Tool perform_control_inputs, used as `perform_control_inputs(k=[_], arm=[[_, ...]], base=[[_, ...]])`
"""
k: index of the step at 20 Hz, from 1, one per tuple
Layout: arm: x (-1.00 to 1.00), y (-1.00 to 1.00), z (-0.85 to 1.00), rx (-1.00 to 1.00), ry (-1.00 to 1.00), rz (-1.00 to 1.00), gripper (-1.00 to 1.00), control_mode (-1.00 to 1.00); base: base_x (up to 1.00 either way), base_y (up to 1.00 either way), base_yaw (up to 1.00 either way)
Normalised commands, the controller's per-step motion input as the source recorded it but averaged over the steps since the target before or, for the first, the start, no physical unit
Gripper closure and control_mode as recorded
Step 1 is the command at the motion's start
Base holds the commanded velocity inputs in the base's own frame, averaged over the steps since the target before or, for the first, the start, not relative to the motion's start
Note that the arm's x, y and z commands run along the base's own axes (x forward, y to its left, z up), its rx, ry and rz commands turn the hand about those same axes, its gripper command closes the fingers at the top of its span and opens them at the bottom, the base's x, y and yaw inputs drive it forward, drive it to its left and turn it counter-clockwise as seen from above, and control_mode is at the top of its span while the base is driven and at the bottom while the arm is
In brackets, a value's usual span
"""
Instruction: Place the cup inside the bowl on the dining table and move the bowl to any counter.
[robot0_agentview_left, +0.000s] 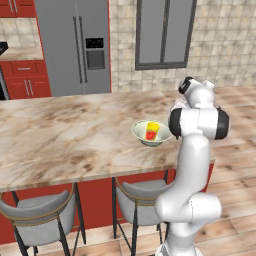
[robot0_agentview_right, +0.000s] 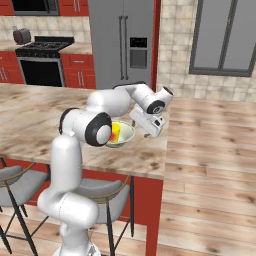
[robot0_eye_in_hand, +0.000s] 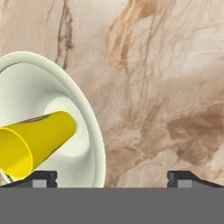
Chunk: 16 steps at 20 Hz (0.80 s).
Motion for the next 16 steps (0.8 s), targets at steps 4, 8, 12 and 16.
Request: perform_control_inputs(k=[4,8,12,16], arm=[[0.2,0.0,-0.2,0.01,0.0,0.0,-1.0,-1.0],[0.25,0.02,-0.16,0.0,0.0,0.0,-1.0,-1.0],[0.22,0.0,-0.1,0.0,0.0,0.0,-1.0,-1.0],[0.18,0.0,-0.01,0.0,0.0,0.0,-1.0,-1.0]], base=[[0.0,0.0,0.0],[0.0,0.0,0.0],[0.0,0.0,0.0],[0.0,0.0,0.0]])
